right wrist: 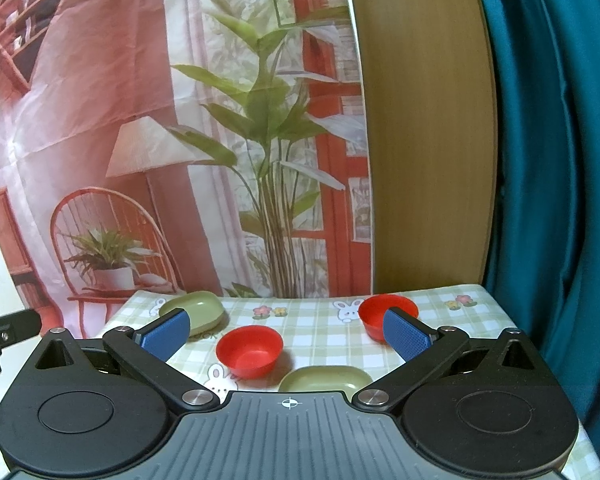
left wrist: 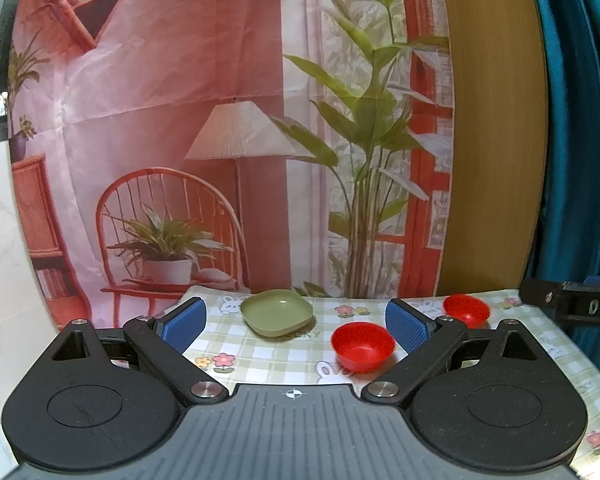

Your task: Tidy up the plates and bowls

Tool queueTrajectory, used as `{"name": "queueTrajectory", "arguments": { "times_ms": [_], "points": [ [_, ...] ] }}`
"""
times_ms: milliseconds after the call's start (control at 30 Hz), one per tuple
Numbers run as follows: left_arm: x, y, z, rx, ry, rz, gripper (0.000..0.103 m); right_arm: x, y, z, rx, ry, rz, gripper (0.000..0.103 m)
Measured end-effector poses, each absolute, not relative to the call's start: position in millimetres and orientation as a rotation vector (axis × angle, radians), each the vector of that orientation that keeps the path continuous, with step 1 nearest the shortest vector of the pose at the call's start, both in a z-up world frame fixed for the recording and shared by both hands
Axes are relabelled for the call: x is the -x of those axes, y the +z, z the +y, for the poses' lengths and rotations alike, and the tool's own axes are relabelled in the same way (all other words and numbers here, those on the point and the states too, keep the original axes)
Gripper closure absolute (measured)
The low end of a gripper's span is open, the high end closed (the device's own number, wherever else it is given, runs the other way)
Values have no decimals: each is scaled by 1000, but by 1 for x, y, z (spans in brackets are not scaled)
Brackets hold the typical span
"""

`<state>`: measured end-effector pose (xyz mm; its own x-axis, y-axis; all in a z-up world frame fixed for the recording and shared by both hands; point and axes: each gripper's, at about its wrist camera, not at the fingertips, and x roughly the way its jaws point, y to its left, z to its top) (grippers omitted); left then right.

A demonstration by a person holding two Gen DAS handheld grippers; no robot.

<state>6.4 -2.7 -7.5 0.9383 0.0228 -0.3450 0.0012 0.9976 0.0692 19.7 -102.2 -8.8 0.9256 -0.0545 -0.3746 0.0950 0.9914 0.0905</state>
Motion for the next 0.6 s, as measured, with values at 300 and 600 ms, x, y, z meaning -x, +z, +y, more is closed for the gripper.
{"name": "queueTrajectory", "arguments": {
  "times_ms": [300, 600],
  "points": [
    [-43, -20, 3, -87, 33, 408, 6, -59, -23, -117, -114, -56, 395, 0],
    [-94, -40, 19, -92, 28, 492, 7, -106, -49, -122, -93, -22, 422, 6]
  ]
}}
